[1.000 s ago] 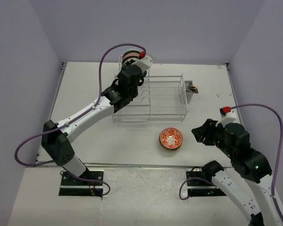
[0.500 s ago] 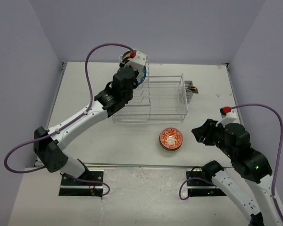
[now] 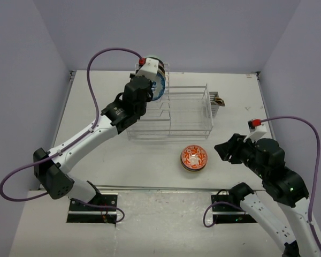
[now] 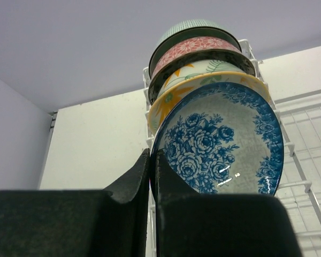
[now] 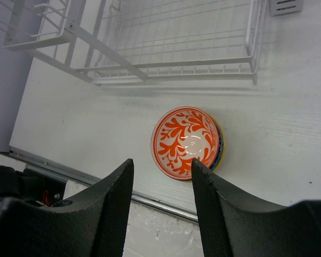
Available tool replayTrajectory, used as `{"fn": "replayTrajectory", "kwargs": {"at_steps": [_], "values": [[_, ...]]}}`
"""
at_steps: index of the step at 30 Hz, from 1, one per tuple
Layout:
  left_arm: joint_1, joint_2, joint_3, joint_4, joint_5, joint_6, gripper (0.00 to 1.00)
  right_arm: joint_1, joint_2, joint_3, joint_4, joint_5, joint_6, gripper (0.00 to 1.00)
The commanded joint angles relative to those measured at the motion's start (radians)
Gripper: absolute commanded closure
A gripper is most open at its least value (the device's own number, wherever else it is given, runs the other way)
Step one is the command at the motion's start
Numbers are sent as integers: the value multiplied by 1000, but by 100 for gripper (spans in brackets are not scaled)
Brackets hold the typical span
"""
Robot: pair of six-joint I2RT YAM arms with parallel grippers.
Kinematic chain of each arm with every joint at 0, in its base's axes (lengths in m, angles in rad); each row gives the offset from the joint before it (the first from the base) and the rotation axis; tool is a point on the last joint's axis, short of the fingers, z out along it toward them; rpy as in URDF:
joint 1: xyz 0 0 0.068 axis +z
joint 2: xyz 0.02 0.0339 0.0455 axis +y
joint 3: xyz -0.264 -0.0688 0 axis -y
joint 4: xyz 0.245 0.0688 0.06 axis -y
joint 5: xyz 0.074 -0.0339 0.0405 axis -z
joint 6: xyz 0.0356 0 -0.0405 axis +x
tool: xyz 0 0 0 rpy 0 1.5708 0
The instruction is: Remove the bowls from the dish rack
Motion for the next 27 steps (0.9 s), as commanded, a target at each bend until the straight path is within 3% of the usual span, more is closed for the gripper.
{"fn": "replayTrajectory", "kwargs": {"at_steps": [1,10,17,27], "values": [[2,-61,46,-24,10,-125,100,0,31,39,86,-104,-20,51],[7,-107,28,-66,-7,-194,100,0,120,43,216,-241,-22,49],[7,-153,37,-135,30,-317,100,0,292,129,292,-316,-23,45],[5,-275,-10,-173,155,-466,100,64,562,414,246,-195,-6,36]]}}
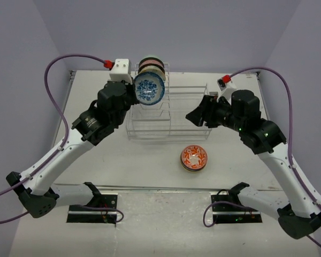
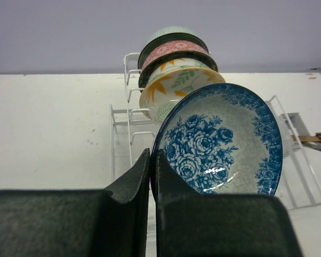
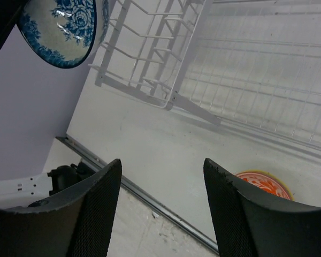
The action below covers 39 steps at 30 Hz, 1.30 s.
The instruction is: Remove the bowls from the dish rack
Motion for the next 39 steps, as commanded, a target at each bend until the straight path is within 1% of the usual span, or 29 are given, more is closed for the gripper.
{"fn": "replayTrajectory", "kwargs": {"at_steps": [1,2,3,5,6,9,10,13,14,15,17,19,22,23,25,26,27,28,29,33,38,39], "values": [[5,-55,2,37,86,-98,100,33,74,142,2,51,-8,36],[3,-58,2,30,100,-106,100,48,97,176,-7,60,-11,36],[0,-59,-1,24,128,-115,100,56,120,243,-19,86,-17,36],[-4,-59,-7,20,148,-121,100,84,186,307,-48,115,-23,36],[-10,-56,-10,20,166,-123,100,91,209,372,-60,126,-31,36],[-18,-56,-15,17,189,-124,100,121,301,490,-113,190,-40,37],[-21,-55,-15,15,198,-124,100,137,321,517,-139,241,-44,37],[-26,-65,-25,29,231,-129,100,168,404,589,-180,316,-57,38],[-26,-67,-27,30,235,-130,100,176,428,610,-198,388,-61,39],[-27,-71,-25,32,240,-134,100,185,472,644,-217,423,-66,39],[-27,-75,-25,35,245,-137,100,207,510,669,-263,512,-69,41],[-29,-78,-27,35,263,-140,100,214,537,669,-262,523,-70,43],[-29,-81,-34,50,294,-147,100,222,551,652,-234,493,-72,57],[-29,-81,-36,56,301,-152,100,222,557,657,-234,484,-71,65],[-30,-81,-36,61,309,-155,100,233,576,663,-234,479,-69,72],[-29,-81,-36,64,311,-158,100,236,580,664,-234,476,-67,82],[-29,-79,-35,67,306,-158,100,239,583,670,-235,477,-67,89],[-29,-79,-35,69,300,-160,100,243,591,673,-240,483,-66,98],[-29,-78,-35,70,292,-163,100,245,593,678,-243,488,-64,100],[-29,-76,-38,81,275,-169,100,245,583,661,-229,485,-58,100],[-29,-100,-22,66,245,-161,100,243,516,625,-234,461,-57,100],[-29,-108,-18,66,237,-160,96,243,502,614,-232,456,-55,100]]}}
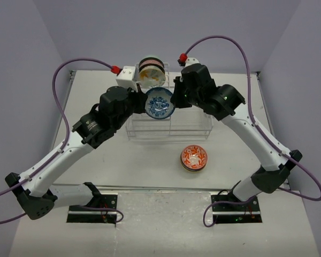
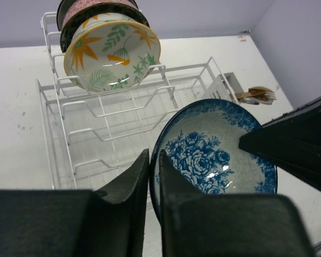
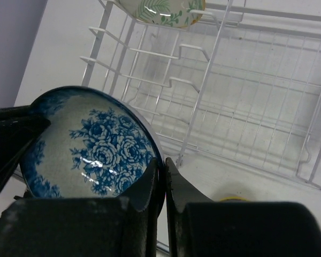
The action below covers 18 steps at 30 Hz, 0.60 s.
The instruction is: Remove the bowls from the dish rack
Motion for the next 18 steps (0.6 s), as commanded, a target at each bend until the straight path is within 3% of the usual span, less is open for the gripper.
{"fn": "replayTrajectory", "kwargs": {"at_steps": [1,3,5,6,12,18], "values": [[-12,-85,34,110,-41,-20,84,-8,-80,-39,24,30,13,100],[-12,-106,36,118,-71,-12,35,-9,-126,-68,22,18,16,100],[-12,-131,51,104,-111,8,18,-11,-175,-123,22,7,21,100],[-12,-138,60,95,-124,10,0,-12,-192,-145,22,4,24,100],[-14,-255,19,64,-189,46,0,-12,-352,-338,22,-31,48,100],[-14,-453,-173,-17,-255,34,0,-23,-538,-634,31,-24,90,100]]}}
